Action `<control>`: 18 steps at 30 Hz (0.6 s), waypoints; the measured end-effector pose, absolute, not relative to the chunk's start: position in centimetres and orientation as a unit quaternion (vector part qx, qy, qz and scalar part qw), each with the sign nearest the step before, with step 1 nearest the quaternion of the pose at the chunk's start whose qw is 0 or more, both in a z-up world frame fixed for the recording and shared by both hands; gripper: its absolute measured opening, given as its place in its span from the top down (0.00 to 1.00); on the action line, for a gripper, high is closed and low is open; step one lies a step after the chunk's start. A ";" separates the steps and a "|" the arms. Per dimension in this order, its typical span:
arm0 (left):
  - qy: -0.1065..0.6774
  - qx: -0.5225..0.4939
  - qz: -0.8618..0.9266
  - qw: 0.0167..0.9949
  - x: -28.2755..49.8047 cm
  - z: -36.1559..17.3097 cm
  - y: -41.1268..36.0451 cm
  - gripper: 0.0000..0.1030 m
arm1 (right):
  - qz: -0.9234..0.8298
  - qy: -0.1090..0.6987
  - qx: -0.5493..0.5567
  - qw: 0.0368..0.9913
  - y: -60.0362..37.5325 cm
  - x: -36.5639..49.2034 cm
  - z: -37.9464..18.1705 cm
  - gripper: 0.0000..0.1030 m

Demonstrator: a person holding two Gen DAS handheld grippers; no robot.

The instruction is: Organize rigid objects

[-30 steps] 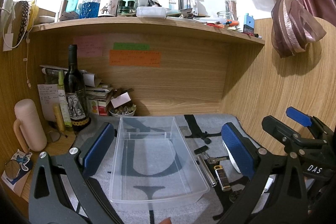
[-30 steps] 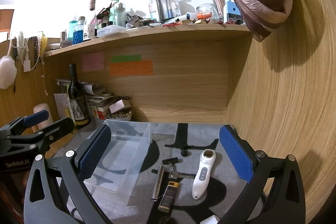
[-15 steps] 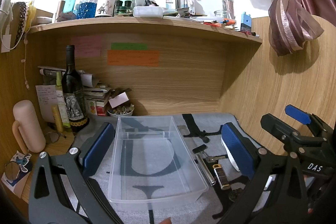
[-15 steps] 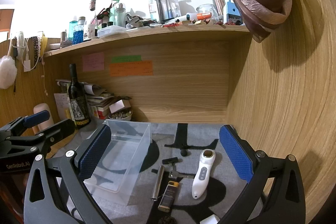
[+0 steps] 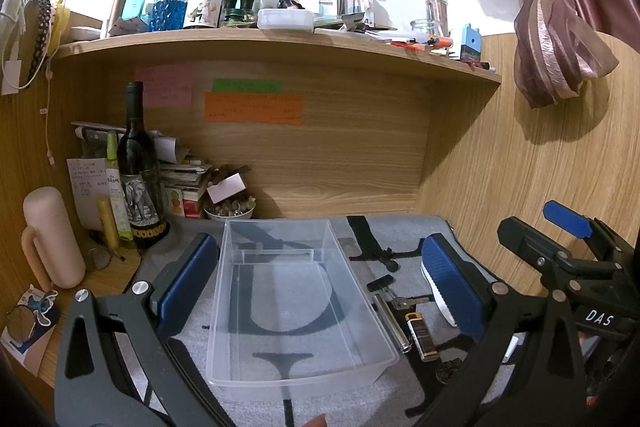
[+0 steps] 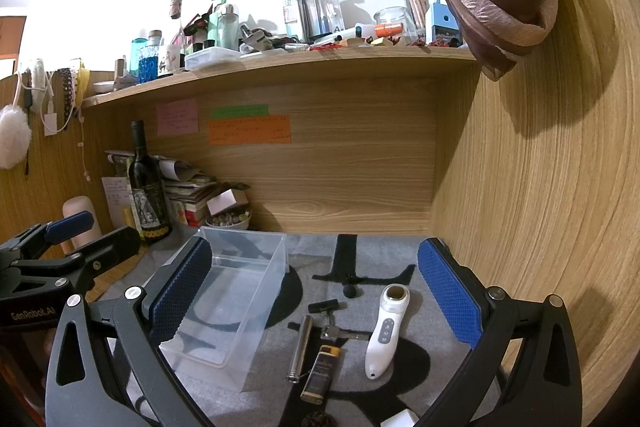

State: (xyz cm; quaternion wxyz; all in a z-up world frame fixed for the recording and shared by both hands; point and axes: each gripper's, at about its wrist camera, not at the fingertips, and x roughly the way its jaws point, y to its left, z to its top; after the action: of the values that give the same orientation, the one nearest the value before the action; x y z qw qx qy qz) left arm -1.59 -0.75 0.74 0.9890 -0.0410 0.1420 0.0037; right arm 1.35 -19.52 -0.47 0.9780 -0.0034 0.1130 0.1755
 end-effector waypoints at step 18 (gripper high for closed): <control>0.159 -0.051 -0.013 0.986 -0.6 0.3 0.1 0.00 | 0.164 0.133 0.000 0.977 -19.6 3.2 -1.0 0.00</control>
State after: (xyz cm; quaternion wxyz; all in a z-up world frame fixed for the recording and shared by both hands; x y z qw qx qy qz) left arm -0.59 0.14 0.27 0.9859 -0.0511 0.1588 -0.0134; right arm 3.18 -19.58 -1.01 0.9775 0.0004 0.1333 0.1637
